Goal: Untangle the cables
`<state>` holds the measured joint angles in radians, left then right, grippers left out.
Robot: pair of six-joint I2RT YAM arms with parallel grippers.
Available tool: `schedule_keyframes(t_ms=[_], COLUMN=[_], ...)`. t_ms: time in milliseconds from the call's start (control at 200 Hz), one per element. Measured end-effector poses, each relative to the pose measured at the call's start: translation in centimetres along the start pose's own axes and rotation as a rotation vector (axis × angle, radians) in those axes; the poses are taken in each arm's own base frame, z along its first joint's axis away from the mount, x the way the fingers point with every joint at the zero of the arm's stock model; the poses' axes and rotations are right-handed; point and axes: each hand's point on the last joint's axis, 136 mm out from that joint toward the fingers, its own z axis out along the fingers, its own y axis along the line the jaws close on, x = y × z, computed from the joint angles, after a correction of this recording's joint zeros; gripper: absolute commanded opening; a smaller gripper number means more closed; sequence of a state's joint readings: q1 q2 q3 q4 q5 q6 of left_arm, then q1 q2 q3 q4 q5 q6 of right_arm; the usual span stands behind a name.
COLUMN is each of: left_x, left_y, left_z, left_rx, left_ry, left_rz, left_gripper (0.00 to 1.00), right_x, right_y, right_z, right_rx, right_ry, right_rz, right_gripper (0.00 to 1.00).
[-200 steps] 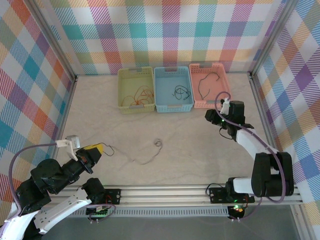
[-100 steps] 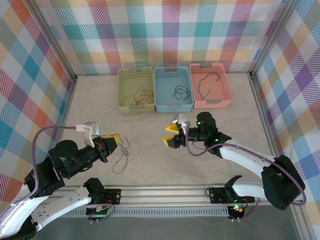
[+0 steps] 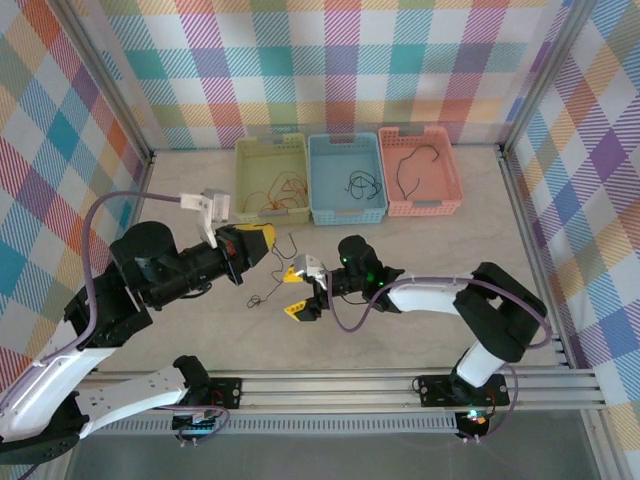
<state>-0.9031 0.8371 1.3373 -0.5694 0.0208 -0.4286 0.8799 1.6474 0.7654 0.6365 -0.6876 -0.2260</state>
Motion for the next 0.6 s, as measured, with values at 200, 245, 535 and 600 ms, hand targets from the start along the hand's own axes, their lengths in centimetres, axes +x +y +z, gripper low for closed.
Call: schedule_keyframes(t_ms=[200, 245, 535, 600], left_x=[-0.6, -0.8, -1.0, 0.4], left_y=[-1.0, -1.1, -1.0, 0.1], left_z=[0.7, 0.7, -1.9, -2.4], left_rx=[0.027, 0.031, 0.034, 0.014], left_ry=[0.016, 0.014, -0.028, -0.018], left_rz=[0.011, 0.015, 0.038, 0.036], left_gripper=[0.0, 0.0, 0.0, 0.0], right_x=[-0.3, -0.4, 0.0, -0.4], right_y=[-2.2, -2.7, -5.8, -7.4], right_z=[2.4, 2.9, 0.2, -2.4], right_rx=[0.029, 0.036, 0.164, 0.235], right_ry=[-0.042, -0.052, -0.089, -0.116], right_rz=[-0.023, -0.027, 0.061, 0.106], right_gripper=[0.55, 0.47, 0.0, 0.0])
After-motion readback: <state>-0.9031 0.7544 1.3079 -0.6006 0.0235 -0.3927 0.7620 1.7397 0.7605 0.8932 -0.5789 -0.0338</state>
